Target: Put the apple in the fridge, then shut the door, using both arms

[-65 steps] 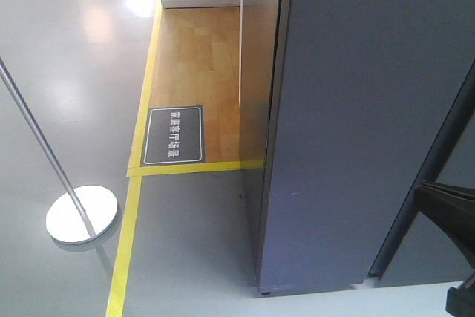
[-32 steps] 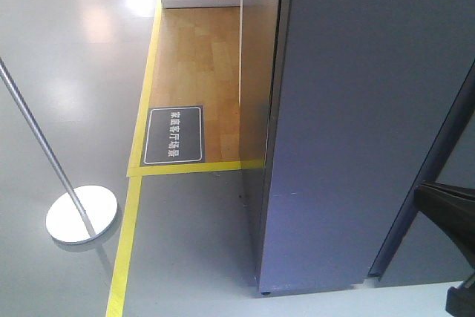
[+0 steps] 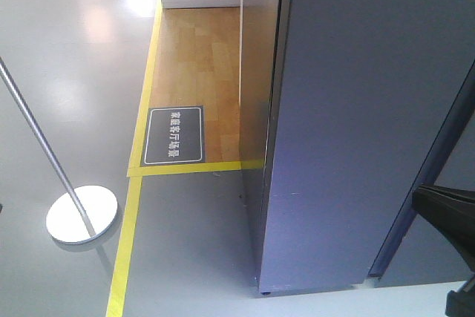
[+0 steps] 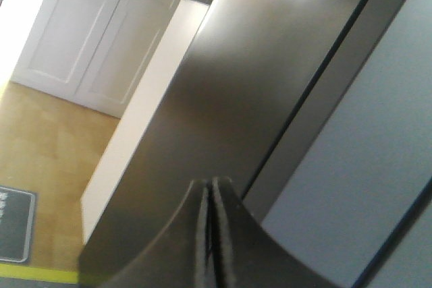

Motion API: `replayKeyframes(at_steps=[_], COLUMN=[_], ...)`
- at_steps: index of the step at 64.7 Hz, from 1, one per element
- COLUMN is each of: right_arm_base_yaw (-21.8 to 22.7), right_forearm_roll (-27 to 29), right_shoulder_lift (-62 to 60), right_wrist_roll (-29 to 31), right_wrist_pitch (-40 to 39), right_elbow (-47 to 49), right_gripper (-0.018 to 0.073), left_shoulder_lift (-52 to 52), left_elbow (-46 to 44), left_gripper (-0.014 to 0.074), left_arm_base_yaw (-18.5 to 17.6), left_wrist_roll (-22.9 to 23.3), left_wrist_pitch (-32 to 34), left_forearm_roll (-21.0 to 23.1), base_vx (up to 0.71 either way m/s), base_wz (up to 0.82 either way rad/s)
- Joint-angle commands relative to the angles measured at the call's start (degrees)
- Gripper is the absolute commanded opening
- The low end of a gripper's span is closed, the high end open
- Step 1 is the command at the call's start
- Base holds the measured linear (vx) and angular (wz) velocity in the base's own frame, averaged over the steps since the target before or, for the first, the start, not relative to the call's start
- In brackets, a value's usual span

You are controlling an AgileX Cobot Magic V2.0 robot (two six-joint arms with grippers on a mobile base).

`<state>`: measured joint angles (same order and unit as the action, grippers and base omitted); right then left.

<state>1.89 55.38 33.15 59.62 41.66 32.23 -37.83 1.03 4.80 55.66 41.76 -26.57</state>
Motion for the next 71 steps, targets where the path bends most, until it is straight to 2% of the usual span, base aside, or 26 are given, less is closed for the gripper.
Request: replayKeyframes(at_steps=[1,12,21,36,48,57,63,71], right_arm_base_yaw=[0.4,0.4,0.4,0.4,0.4,0.4,0.4,0.4], right_forearm_roll=[2.1,2.1,2.1,2.1,2.1,2.1,2.1,2.1], right_shoulder_lift=[0.1,0.1,0.1,0.1,0.1,0.1,0.1,0.1], right_wrist_roll=[0.5,0.5,0.5,0.5,0.5,0.5,0.5,0.5], right_wrist_pitch=[-1.8,-1.8,-1.8,-1.8,-1.8,-1.8,-1.8,-1.8], right_elbow=[1.5,1.5,1.5,1.5,1.5,1.5,1.5,1.5], right_gripper=[-0.0006,-0.0006,-0.0006,-0.0006,-0.0006,-0.0006,-0.0006,-0.0006], left_shoulder_lift=[2.7,6.1,10.9,22.3,30.1,33.1,33.7,34.3], left_elbow=[-0.6,-0.6,-0.6,-0.6,-0.6,-0.6,-0.6,-0.6], left_gripper=[-0.0006,-0.0006,-0.0006,-0.0006,-0.0006,-0.0006,-0.0006,-0.0006], left_arm_base_yaw=[-0.8,-0.8,-0.8,-0.8,-0.8,-0.8,-0.8,-0.8], left_wrist_roll=[-1.0,-3.9,-3.2,-3.3,-3.6,-3.6,-3.7,-4.1], left_wrist_pitch=[0.5,-6.1,-14.2,-22.5,-38.3,-47.0,-49.6,-49.7], left_forearm_roll=[1.0,0.9,0.9,0.9,-0.6,-0.6,-1.2,-4.1], base_vx=[0.0,0.0,0.0,0.0,0.0,0.0,0.0,0.0], base_wz=[0.0,0.0,0.0,0.0,0.0,0.0,0.0,0.0])
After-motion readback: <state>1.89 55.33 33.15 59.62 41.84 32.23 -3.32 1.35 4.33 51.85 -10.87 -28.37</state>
